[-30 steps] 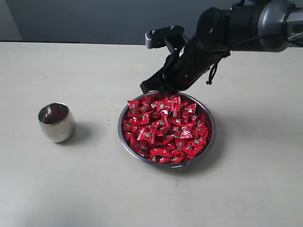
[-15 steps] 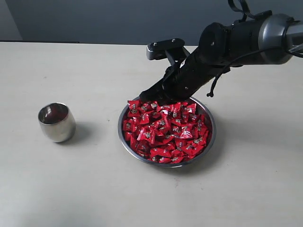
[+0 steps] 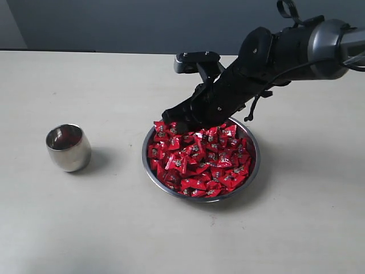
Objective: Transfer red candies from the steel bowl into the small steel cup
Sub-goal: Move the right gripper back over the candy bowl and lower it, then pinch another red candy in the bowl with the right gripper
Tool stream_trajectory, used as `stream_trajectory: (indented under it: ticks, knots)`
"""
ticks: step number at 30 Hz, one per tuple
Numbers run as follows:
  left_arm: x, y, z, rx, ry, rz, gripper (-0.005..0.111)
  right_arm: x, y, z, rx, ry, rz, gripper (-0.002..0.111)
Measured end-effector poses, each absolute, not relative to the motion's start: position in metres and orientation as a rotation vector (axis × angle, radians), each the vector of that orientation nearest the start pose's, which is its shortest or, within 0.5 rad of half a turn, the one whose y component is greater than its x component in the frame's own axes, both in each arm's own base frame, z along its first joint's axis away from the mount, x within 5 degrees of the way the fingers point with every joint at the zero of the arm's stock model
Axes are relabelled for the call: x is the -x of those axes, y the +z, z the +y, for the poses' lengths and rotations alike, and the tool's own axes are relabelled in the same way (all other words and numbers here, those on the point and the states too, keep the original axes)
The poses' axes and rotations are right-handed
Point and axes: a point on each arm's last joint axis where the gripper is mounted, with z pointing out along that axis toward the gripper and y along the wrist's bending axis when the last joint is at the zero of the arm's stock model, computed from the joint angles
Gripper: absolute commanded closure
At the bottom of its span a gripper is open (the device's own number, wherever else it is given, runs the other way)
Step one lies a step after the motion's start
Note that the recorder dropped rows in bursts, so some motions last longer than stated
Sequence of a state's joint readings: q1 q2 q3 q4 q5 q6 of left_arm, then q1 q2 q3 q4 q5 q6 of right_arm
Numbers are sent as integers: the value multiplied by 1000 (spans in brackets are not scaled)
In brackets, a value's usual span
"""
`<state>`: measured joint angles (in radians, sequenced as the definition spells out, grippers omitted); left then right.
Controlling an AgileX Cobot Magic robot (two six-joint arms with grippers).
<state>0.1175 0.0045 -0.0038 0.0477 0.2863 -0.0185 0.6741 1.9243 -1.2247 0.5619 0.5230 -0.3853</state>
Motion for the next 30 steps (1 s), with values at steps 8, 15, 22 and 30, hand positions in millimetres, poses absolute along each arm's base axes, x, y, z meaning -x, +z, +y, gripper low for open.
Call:
stream_trajectory:
  ticks: [8,15,22,30]
  knots:
    - [-54,188,8,90,117,1769,106,-288,156,281,857,656,2608,73]
    - [-54,188,8,90,117,1769,106,-293,156,283,883,636,2591,73]
    - [-54,188,8,90,117,1769,106,-296,155,283,933,591,2564,73]
    - [-54,188,8,90,117,1769,106,-297,154,280,992,528,2542,73]
